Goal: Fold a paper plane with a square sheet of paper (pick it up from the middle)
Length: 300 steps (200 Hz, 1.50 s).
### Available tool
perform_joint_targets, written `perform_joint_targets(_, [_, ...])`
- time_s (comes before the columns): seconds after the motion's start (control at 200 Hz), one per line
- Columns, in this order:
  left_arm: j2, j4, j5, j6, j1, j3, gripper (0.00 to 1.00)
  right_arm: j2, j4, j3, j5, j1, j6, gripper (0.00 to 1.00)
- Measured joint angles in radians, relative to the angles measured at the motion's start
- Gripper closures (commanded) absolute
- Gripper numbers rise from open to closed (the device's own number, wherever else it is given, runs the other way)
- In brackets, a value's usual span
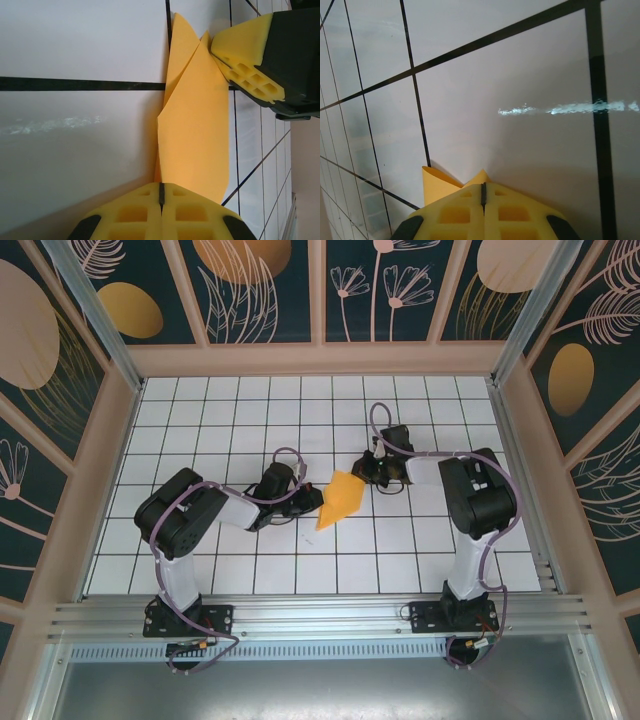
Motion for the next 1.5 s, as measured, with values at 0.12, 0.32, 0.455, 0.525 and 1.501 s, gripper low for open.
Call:
perform_joint_targets(0.12, [0.000, 0.000, 0.000, 0.000, 0.000, 0.000, 0.99, -0.007, -0.007, 0.000, 0.004, 0.000, -0.006, 0.91])
perform_joint_targets(0.32, [-0.005, -0.005, -0.003, 0.000, 0.000, 0.000, 0.92, -0.126, -0.042, -0.015, 0.000, 0.000, -0.026, 0.88])
perform_joint_targets(0.455, [-0.017, -0.013, -0.007, -0.002, -0.002, 0.001, 0.76, -0.195, -0.014, -0.040, -0.045, 0.021, -0.025, 0.88])
perform_joint_targets(0.525, [-0.032, -0.034, -0.019, 0.000, -0.007, 0.006, 0.76, -0.196, -0.002, -0.055, -0.054, 0.051, -0.022, 0.89])
perform_joint_targets(1.501, [-0.065, -0.154, 0.041, 0.046, -0.028, 0.032, 0.92, -0.047, 0.023, -0.072, -0.045, 0.129, 0.011, 0.93])
